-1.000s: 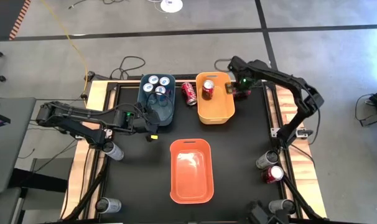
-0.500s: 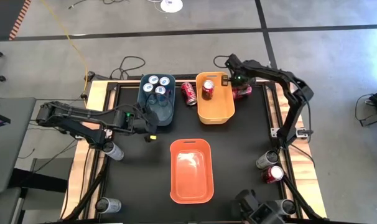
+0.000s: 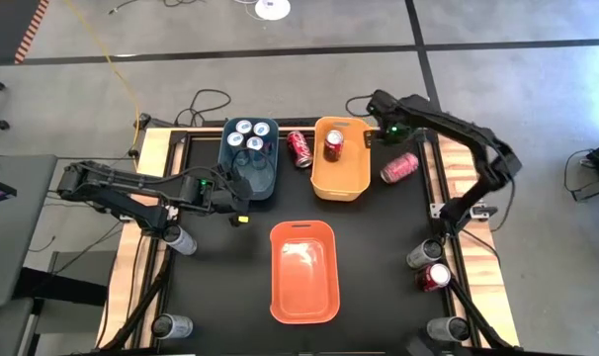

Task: Sort soda cans
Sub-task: Put the top right red soda can into the yellow bin

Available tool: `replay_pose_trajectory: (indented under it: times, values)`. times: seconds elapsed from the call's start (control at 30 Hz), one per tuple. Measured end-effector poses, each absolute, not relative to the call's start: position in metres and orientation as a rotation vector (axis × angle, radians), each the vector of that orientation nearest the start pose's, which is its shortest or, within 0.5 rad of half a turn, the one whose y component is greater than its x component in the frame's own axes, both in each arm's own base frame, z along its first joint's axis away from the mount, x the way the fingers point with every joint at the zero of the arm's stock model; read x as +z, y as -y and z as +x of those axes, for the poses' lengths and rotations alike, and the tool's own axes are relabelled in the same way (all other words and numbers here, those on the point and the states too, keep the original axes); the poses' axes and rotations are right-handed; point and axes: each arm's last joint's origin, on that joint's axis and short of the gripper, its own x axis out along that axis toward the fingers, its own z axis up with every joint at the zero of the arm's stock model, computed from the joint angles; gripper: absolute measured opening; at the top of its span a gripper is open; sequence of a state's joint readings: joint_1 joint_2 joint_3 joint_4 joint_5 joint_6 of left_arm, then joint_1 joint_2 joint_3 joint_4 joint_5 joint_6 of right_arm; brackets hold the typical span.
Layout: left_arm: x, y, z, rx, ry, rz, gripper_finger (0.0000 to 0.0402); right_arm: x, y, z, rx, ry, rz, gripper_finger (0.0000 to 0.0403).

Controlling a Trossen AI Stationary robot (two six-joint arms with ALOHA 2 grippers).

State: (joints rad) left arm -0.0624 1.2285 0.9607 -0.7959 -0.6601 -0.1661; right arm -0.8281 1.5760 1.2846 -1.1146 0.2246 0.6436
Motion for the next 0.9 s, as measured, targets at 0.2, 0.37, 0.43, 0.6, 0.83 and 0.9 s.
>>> replay_pose_trajectory:
  times: [0.2,0.37,0.43,0.6,0.83,0.9]
  values:
    - [0.266,-0.004,0.228,0.619,-0.957,0.234,0.0325,0.296,0.185,0.171,-1.337,-1.024,0.929,0.0057]
    - [0.266,-0.004,0.228,0.606,-0.965,0.259,0.0325,0.299,0.157,0.169,-1.288,-1.208,0.899,0.0057]
    - [0.266,-0.004,0.228,0.603,-0.967,0.264,0.0325,0.299,0.147,0.171,-1.218,-1.309,0.850,0.0057]
    - [0.266,-0.004,0.228,0.607,-0.967,0.256,0.0325,0.299,0.125,0.182,-1.015,-1.465,0.635,0.0058]
    - [0.265,-0.004,0.227,0.606,-0.977,0.261,0.0325,0.301,0.107,0.188,-1.366,-1.286,0.740,0.0064]
    - [0.266,-0.004,0.227,0.605,-0.977,0.264,0.0325,0.301,0.108,0.186,-1.448,-1.245,0.807,0.0070]
